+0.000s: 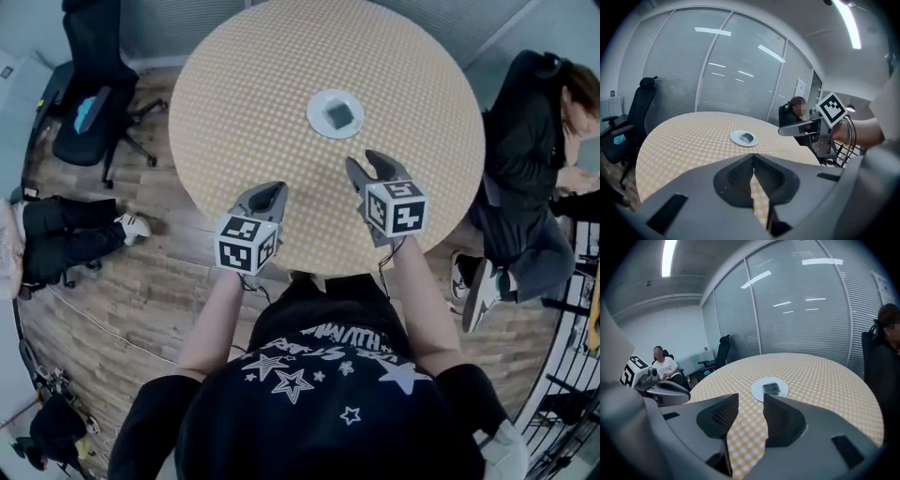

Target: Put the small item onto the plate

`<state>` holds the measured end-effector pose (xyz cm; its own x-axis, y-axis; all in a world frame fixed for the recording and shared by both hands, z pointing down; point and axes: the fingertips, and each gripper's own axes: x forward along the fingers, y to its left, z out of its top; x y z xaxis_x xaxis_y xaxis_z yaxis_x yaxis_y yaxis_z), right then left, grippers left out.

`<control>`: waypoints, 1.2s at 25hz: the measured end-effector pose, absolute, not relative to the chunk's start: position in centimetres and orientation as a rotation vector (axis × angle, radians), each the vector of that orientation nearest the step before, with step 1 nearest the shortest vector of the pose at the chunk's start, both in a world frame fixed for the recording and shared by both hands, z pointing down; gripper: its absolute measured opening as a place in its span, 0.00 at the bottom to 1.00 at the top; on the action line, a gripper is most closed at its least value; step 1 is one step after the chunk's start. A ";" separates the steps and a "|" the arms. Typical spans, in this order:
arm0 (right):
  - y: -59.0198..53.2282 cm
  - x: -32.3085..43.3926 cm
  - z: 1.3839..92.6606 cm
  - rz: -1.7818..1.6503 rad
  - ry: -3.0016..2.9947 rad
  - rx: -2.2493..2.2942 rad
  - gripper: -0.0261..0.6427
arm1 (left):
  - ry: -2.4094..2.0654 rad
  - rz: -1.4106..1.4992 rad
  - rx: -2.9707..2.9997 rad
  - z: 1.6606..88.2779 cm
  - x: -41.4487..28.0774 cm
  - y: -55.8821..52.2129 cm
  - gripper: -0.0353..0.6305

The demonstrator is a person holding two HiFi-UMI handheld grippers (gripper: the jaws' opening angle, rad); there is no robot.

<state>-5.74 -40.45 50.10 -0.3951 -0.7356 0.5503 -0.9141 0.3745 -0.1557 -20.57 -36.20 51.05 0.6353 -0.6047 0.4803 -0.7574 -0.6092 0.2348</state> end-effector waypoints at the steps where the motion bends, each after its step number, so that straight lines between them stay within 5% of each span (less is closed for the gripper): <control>1: -39.6 -5.8 50.0 0.624 -2.254 1.429 0.28 | -1.061 0.502 2.450 51.0 -20.1 -35.8 0.07; 9: -36.2 -6.1 49.7 0.620 -2.330 1.363 0.12 | -1.049 0.499 2.490 49.4 -17.6 -33.6 0.07; 30: -25.3 -0.8 45.7 0.537 -2.598 1.062 0.09 | -1.377 0.459 2.358 47.0 -11.7 -21.3 0.07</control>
<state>-0.81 -25.34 45.70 -0.6893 -0.6094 0.3918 -0.7149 0.6600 -0.2310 -11.75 -21.34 47.00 0.4695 -0.7574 0.4539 -0.8782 -0.4539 0.1510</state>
